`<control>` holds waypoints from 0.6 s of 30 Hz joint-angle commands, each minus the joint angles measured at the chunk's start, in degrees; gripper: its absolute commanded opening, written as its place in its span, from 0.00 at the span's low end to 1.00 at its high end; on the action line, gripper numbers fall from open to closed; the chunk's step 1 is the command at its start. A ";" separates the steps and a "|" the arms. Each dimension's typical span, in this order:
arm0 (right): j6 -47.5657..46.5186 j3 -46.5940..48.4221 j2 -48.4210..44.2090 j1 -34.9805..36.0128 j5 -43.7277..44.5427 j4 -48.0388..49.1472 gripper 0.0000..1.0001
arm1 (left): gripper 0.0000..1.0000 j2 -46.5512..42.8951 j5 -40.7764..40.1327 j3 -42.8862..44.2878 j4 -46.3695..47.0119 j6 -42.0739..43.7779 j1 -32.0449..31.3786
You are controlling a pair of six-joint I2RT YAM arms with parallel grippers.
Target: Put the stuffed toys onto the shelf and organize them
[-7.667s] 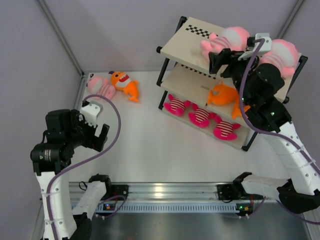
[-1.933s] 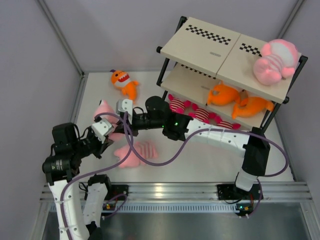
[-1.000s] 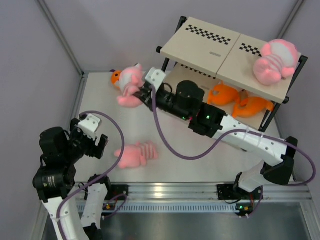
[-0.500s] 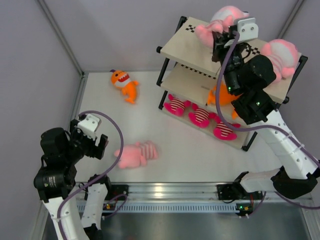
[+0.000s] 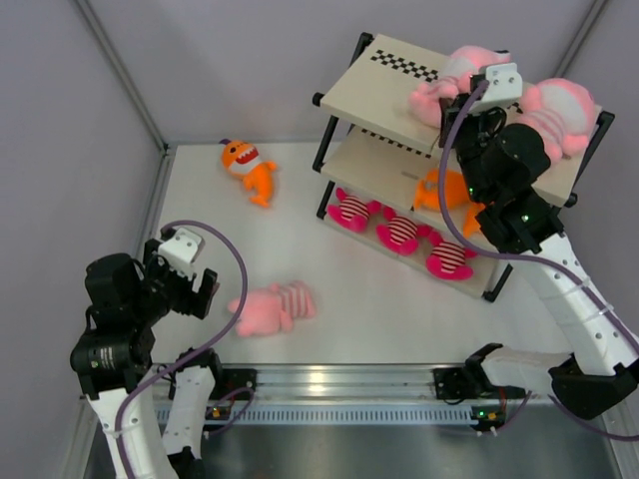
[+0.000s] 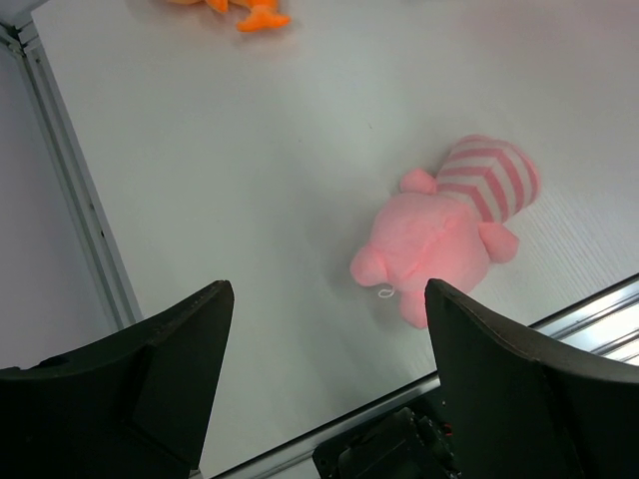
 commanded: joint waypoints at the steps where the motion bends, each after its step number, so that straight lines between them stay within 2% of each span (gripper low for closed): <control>1: 2.87 0.31 -2.71 -1.21 -1.93 -2.55 0.06 | 0.84 -0.42 1.73 -1.20 1.83 -0.33 -0.18; 3: 3.83 0.92 -2.97 -1.21 -3.68 -4.40 0.20 | 0.84 -0.51 1.82 -1.90 1.74 -0.41 -0.18; 4: 4.18 1.97 -3.23 -1.21 -4.21 -5.02 0.35 | 0.84 -0.42 1.82 -2.34 1.91 -0.24 -0.18; 6: 4.36 3.29 -3.32 -1.21 -6.32 -7.39 0.49 | 0.84 -0.68 1.82 -2.61 1.83 0.02 -0.18; 7: 4.54 4.87 -3.32 -1.12 -6.67 -8.27 0.60 | 0.84 -0.69 1.82 -3.22 1.91 0.20 -0.09; 8: 4.63 5.58 -3.41 -1.21 -7.63 -9.40 0.65 | 0.84 -0.77 1.91 -3.83 1.83 0.55 -0.18; 12: 4.63 7.34 -4.55 -1.12 -8.70 -12.31 0.77 | 0.84 0.10 -1.07 -9.80 1.92 4.58 -0.18; 18: 2.79 11.38 -5.25 -1.03 -9.22 -17.50 0.81 | 0.78 7.65 -9.95 -20.71 2.00 13.72 -0.09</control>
